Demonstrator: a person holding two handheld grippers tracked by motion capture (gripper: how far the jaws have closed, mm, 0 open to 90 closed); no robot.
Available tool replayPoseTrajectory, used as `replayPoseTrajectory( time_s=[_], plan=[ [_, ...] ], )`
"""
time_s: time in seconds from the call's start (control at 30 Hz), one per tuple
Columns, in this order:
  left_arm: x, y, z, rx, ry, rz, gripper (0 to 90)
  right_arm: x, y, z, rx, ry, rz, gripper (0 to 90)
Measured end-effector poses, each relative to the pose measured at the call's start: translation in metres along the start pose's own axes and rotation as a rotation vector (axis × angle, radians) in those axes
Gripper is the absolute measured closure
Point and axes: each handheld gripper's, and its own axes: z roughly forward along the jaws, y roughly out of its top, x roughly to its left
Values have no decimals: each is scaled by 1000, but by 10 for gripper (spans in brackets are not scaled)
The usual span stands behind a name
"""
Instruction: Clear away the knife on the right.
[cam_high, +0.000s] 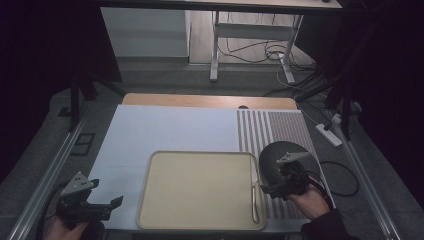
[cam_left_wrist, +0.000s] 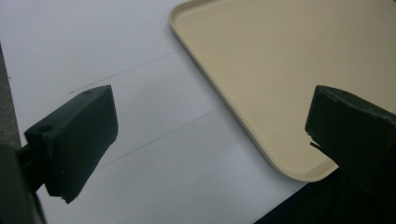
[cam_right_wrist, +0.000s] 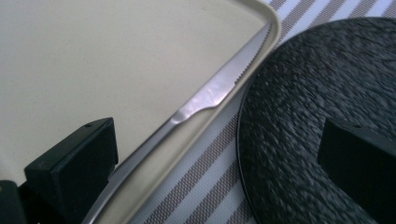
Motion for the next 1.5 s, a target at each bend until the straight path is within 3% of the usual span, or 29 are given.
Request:
replayPoseTrajectory(
  time_s=[0.57,0.87,1.5],
  plan=[
    [0,0,0,0,0,-2,30,-3,-28,-24,-45,-43,53,0],
    [0,0,0,1,0,-2,30,-2,-37,-39,-100,-72,83,0],
    [1,-1,0,0,0,-4,30,1,-51,-55,-106,-128,98,0]
  ],
)
